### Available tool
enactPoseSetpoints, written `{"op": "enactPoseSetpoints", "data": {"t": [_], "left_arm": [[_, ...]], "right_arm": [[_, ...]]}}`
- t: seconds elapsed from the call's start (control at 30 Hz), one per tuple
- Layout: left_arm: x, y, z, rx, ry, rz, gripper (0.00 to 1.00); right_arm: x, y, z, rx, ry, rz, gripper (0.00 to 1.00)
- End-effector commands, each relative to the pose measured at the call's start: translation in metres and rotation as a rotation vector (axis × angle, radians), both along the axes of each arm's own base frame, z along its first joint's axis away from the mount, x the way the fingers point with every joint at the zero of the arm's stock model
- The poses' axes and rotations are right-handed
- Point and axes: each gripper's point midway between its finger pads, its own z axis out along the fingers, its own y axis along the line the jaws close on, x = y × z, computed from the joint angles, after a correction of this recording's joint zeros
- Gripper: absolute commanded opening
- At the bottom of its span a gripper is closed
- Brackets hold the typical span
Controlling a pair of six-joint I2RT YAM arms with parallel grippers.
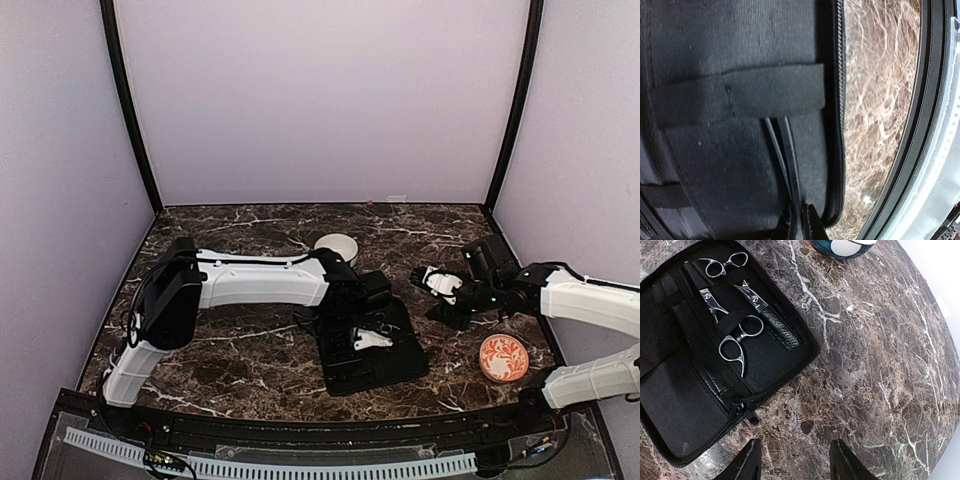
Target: Sort the hair-cutting tools
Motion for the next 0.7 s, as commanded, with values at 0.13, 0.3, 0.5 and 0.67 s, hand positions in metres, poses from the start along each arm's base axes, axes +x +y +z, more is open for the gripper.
{"op": "enactPoseSetpoints", "data": {"t": [0.13,0.3,0.5,0.67], "left_arm": [[0.002,-0.027,0.004,-0.077,-0.008,-0.036,0.0],[0.006,-0.044,0.006,-0.125,-0.009,-0.036,0.0],[0.01,-0.063,0.011,-0.197,-0.01,-0.016,0.0],[0.011,-0.075,0.016,-0.246,0.005,0.009,0.04]], "right_arm": [[-0.001,0.004,-0.001,0.015,0.018,0.014,0.46],[-0.002,0.004,-0.002,0.013,0.022,0.015,0.46],[-0.002,0.004,-0.003,0.011,0.026,0.015,0.46],[-0.002,0.004,-0.004,0.01,0.032,0.016,0.46]]}}
